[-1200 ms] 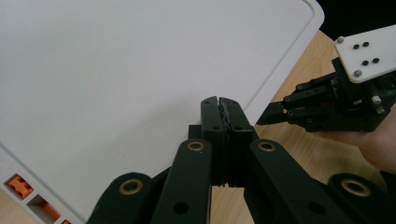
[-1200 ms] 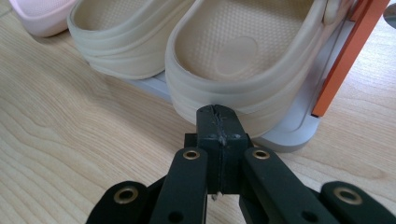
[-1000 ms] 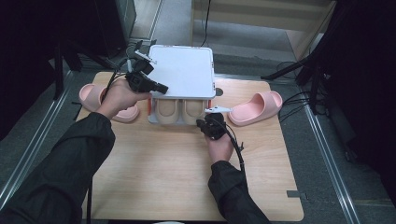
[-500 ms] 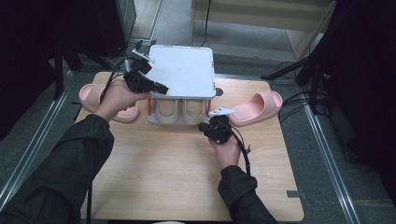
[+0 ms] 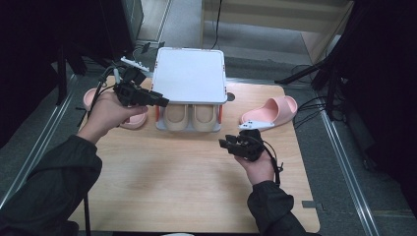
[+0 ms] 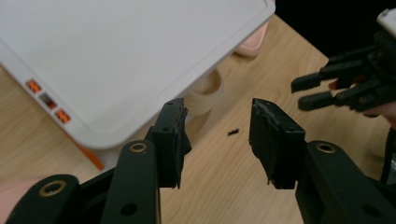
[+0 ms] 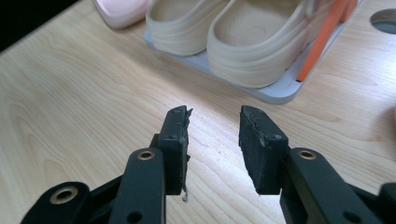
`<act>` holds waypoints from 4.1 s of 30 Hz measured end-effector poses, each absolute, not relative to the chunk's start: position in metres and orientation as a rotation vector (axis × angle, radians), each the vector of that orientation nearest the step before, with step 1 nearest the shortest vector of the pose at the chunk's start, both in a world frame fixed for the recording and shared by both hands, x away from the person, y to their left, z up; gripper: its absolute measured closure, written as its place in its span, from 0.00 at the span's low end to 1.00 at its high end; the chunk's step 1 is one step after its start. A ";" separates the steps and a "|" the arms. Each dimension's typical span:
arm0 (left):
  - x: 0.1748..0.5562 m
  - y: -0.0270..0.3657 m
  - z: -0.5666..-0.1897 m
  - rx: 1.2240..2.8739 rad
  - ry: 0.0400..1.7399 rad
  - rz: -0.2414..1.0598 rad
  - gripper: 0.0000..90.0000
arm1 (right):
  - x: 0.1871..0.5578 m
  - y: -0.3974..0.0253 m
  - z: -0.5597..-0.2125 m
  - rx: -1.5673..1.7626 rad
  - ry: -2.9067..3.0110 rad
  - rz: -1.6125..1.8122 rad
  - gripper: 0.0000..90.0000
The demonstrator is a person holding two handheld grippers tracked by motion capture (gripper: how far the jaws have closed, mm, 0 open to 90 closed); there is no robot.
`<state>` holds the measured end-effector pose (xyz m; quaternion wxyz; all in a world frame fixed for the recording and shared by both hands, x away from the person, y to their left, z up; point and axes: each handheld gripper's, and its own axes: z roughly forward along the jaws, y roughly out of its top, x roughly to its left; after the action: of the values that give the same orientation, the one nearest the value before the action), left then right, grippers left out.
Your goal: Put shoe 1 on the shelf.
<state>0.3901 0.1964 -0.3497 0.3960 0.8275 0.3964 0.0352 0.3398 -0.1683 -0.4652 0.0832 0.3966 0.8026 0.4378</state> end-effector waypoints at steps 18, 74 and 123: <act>0.328 0.229 -0.408 2.050 1.129 0.086 0.60 | 0.330 -0.185 -0.466 1.088 2.486 1.372 0.63; 0.424 0.321 -0.501 1.886 1.559 0.330 0.76 | 0.322 -0.199 -0.479 1.105 2.514 1.199 0.62; 0.400 0.376 -0.502 1.713 1.733 0.426 0.53 | 0.331 -0.182 -0.481 1.038 2.574 1.179 0.61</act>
<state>0.3995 0.3763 -0.5021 0.3275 0.6543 0.6619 0.1626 0.3312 -0.1824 -0.4806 0.0629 0.3434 0.8520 0.3902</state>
